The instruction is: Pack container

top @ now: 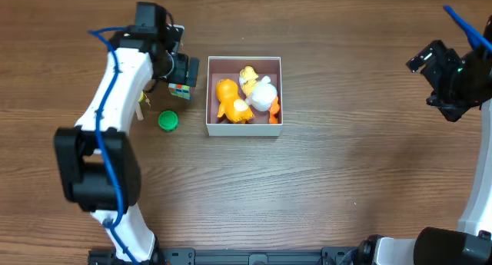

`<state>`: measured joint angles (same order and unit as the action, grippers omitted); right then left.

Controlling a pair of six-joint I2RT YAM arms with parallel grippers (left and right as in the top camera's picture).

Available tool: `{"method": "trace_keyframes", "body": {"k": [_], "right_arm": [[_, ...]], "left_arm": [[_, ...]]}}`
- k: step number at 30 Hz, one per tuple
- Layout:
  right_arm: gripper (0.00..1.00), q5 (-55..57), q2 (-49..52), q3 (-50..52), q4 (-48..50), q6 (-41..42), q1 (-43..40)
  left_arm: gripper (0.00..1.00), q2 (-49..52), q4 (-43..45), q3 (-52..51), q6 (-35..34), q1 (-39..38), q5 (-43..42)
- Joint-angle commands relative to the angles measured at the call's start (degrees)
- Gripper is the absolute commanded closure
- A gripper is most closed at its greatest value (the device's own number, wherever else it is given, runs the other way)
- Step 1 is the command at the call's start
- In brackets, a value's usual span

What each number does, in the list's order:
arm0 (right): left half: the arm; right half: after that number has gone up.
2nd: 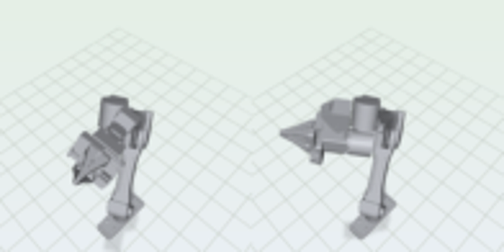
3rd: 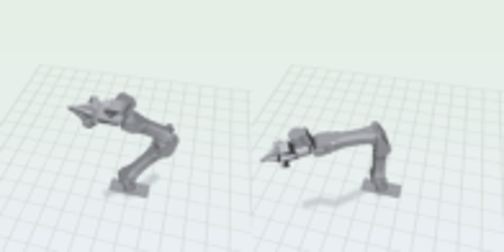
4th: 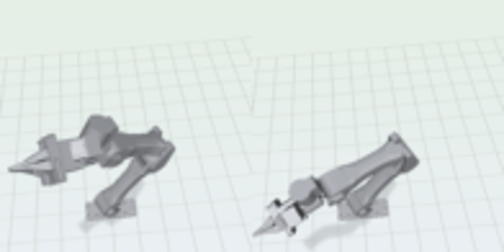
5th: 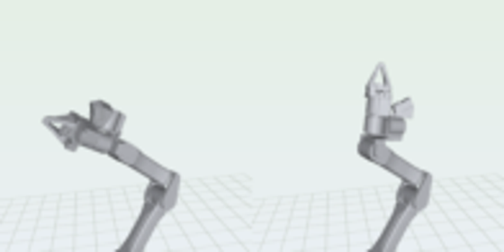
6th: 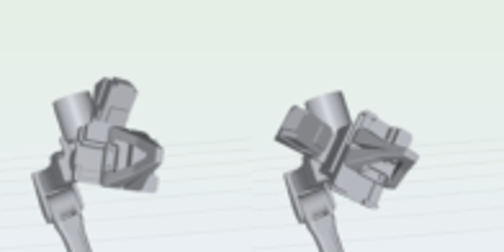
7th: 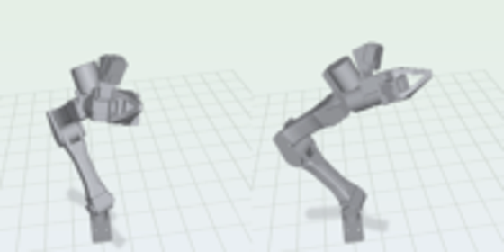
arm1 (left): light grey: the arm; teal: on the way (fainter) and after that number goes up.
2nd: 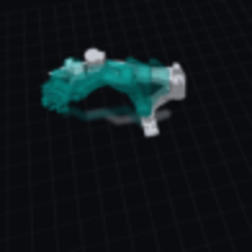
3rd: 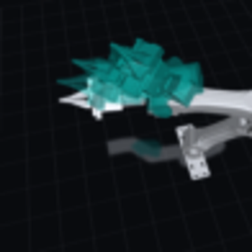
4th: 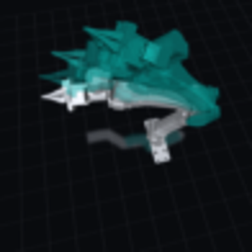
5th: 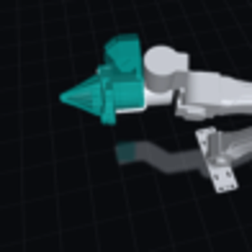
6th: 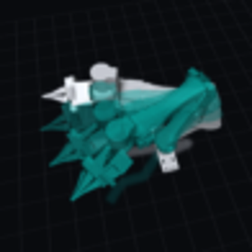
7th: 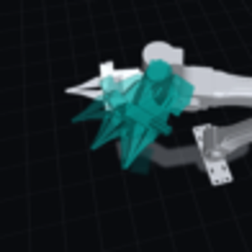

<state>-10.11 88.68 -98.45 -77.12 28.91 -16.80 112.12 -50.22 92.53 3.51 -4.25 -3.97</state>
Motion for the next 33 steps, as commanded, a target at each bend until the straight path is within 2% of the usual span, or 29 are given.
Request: {"method": "trace_keyframes", "body": {"k": [1, 3, 8, 11, 12, 14, 17, 19, 22, 23, 24, 28, 31, 33], "right_arm": [[0.0, -0.1, 0.2, -0.1, 0.3, 0.2, -0.1], [0.0, -0.1, 0.2, -0.1, 0.3, 0.2, -0.1], [0.0, -0.1, 0.2, -0.1, 0.3, 0.2, -0.1], [0.0, -0.1, 0.2, -0.1, 0.3, 0.2, -0.1], [0.0, -0.1, 0.2, -0.1, 0.3, 0.2, -0.1], [0.0, -0.1, 0.2, -0.1, 0.3, 0.2, -0.1], [0.0, -0.1, 0.2, -0.1, 0.3, 0.2, -0.1], [0.0, 0.0, 0.2, -0.1, 0.3, 0.2, -0.1], [0.0, -0.1, 0.2, -0.1, 0.3, 0.2, -0.1], [0.0, -0.1, 0.2, -0.1, 0.3, 0.2, -0.1], [0.0, -0.1, 0.2, -0.1, 0.3, 0.2, -0.1], [0.0, -0.1, 0.2, -0.1, 0.3, 0.2, -0.1], [0.0, -0.1, 0.2, -0.1, 0.3, 0.2, -0.1], [0.0, -0.1, 0.2, -0.1, 0.3, 0.2, -0.1]], "left_arm": [[0.02, 5.8, 0.7, 1.5, 3.5, -0.5, 5.9], [0.07, 8.8, 3.6, 1.5, 7.5, -0.5, 6.0], [0.1, 12.1, 8.9, 1.5, 7.8, -0.6, 6.5], [0.31, 13.7, 8.9, 1.5, 7.8, -0.6, 3.0], [0.35, 13.8, 8.8, 1.5, 7.8, -0.6, 2.5], [0.35, 13.8, 8.9, 1.5, 7.6, -0.7, 2.4], [0.39, 13.7, 7.4, 1.9, 7.5, -0.7, 2.4], [0.41, 13.3, 2.1, 6.1, 5.5, -0.7, 2.4], [0.58, 12.0, -10.1, 18.1, 2.6, -0.7, 2.4], [0.68, 11.0, -17.1, 25.2, 1.3, -0.7, 2.4], [0.68, 10.0, -22.4, 29.9, 0.5, -1.2, -1.0], [0.68, 8.0, -30.5, 37.1, -4.0, -5.0, -10.7], [0.68, 6.8, -31.3, 37.6, -7.9, -11.8, -10.4], [0.68, 7.6, -30.1, 36.2, -14.5, -17.5, -5.8]]}}
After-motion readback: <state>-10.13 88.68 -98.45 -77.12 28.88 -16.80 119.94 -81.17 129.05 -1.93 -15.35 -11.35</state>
